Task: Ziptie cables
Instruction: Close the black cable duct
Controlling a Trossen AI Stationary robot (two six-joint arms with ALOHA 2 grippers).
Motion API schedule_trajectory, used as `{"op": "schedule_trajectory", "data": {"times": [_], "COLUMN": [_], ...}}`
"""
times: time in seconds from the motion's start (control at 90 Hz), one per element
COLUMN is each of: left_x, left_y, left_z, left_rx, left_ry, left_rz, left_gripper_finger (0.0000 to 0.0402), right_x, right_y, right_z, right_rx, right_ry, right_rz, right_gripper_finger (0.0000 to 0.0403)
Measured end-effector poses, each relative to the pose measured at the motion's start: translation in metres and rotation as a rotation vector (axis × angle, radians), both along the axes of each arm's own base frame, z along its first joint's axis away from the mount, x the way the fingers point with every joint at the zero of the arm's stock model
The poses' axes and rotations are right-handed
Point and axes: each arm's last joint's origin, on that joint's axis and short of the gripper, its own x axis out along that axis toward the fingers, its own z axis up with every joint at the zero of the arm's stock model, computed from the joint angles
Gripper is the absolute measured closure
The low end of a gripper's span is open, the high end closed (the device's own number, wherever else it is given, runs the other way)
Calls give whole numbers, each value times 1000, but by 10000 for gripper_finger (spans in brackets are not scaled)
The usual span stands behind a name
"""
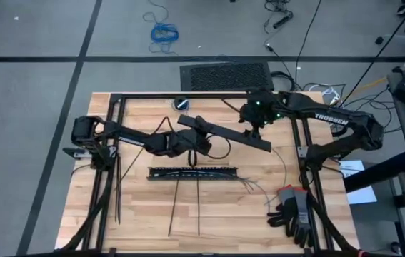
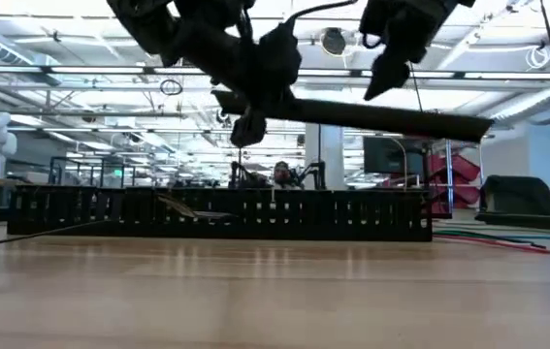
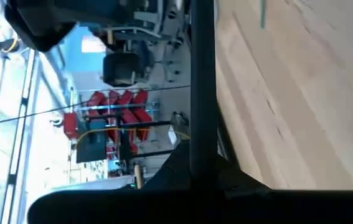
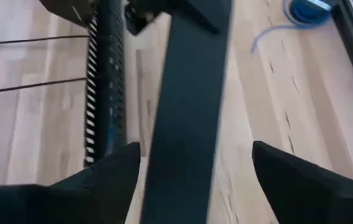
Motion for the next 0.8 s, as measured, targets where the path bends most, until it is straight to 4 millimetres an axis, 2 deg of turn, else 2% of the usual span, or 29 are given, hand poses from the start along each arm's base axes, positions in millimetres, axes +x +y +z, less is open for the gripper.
{"op": "schedule_trajectory", "data": {"times": [0.1,0.311,0.422,0.567,0.8], "left_x": [7,28,37,39,39], "left_y": [-2,-8,-12,-14,-13], "left_z": [2,-8,-6,-6,-4], "left_rx": [70,165,178,185,186], "left_ry": [3,89,49,51,35], "left_rz": [-18,-44,-30,-6,21], "left_gripper_finger": [396,396,396,396,396], "right_x": [10,31,38,42,45], "right_y": [0,-2,-4,-5,-8], "right_z": [-2,-5,-11,-17,-16], "right_rx": [7,28,35,48,38], "right_ry": [19,102,119,140,121], "right_rz": [15,65,73,71,17], "right_gripper_finger": [95,92,92,92,92]}}
